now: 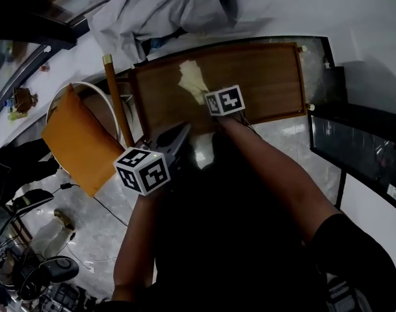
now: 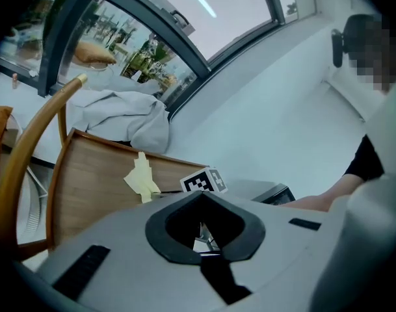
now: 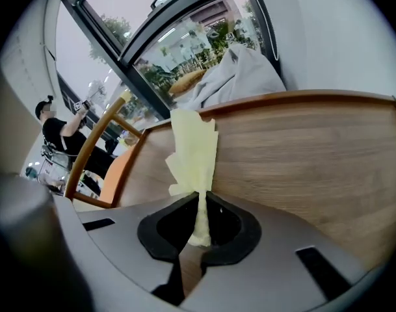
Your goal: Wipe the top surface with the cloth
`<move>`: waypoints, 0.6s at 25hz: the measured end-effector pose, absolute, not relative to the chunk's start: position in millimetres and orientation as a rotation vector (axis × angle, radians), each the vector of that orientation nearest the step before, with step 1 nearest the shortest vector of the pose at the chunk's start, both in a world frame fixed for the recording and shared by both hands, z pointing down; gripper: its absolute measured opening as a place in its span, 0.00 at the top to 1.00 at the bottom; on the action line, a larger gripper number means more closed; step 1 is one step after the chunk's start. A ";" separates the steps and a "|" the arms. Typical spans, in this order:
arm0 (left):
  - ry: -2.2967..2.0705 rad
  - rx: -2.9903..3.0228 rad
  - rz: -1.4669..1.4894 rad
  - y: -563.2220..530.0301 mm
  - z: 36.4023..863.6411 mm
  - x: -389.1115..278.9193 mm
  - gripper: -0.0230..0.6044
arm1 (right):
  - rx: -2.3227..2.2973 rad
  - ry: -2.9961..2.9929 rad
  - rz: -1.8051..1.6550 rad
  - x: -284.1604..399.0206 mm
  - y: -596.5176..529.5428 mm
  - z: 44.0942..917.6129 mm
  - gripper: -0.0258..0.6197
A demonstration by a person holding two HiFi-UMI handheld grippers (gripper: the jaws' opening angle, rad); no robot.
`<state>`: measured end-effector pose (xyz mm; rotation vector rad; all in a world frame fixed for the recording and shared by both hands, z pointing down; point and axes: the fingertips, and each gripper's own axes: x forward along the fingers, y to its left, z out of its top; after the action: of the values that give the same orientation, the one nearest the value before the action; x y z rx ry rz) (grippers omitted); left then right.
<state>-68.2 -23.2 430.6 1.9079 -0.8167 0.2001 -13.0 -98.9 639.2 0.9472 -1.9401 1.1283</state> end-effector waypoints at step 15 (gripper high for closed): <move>-0.750 1.909 0.210 -41.2 451.9 43.3 0.95 | 1.042 -1.944 1.140 120.9 -110.7 635.3 0.91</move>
<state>43.3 -41.2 451.9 1.9087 -0.7498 0.2098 120.9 -110.7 635.3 1.0415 -1.9436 1.1401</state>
